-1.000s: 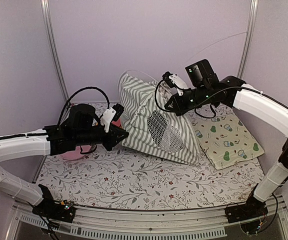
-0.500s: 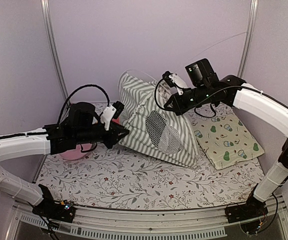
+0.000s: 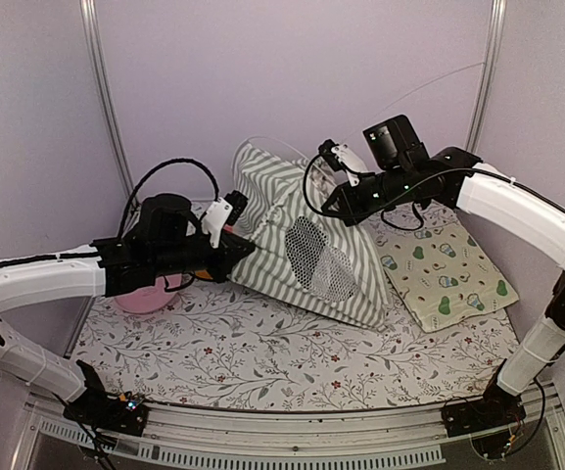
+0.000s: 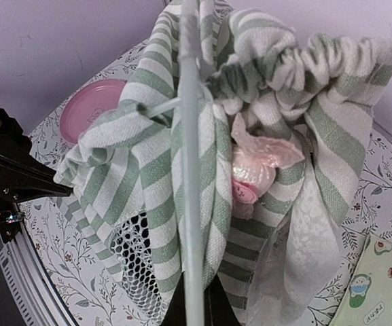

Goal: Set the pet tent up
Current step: Rotate the tent to the center of the board.

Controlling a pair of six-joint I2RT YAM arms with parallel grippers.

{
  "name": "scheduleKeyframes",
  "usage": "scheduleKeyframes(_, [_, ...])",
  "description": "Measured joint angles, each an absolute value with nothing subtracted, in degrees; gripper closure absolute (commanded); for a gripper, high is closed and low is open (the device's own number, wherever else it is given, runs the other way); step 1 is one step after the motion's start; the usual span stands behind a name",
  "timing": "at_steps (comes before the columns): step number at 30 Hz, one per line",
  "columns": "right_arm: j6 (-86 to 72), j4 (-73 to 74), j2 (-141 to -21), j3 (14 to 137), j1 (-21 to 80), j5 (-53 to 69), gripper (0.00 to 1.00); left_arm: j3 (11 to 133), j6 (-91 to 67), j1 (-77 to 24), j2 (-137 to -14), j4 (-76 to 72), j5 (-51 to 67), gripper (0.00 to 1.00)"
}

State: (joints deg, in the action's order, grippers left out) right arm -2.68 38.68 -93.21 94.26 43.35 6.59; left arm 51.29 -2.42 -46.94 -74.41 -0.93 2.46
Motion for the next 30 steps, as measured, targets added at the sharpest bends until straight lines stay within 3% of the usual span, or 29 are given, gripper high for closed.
scheduleKeyframes(4, [-3.2, 38.7, -93.5, 94.3, 41.3, 8.6, 1.0, 51.3, -2.4, -46.8, -74.8, -1.0, 2.7, 1.0])
scheduleKeyframes(9, [-3.8, 38.3, -94.3, 94.3, 31.6, 17.8, 1.0, 49.4, -3.7, -46.7, -74.5, -2.5, 4.3, 1.0])
scheduleKeyframes(16, [-6.0, 36.8, -96.6, 93.3, 20.4, 23.8, 0.99, 41.5, -7.5, -46.7, -66.1, -2.6, 5.6, 1.0])
scheduleKeyframes(24, [-8.4, 34.1, -96.6, 92.5, 20.4, 22.5, 0.41, 38.8, -9.5, -46.7, -61.0, -1.3, 5.6, 1.0])
scheduleKeyframes(27, [-8.0, 33.0, -94.5, 91.2, 21.1, 20.2, 0.28, 38.9, -9.7, -46.7, -61.5, -0.6, 5.7, 1.0])
scheduleKeyframes(30, [-7.1, 32.3, -90.6, 90.0, 21.8, 17.5, 0.22, 39.1, -9.6, -46.7, -62.2, 0.2, 6.0, 1.0])
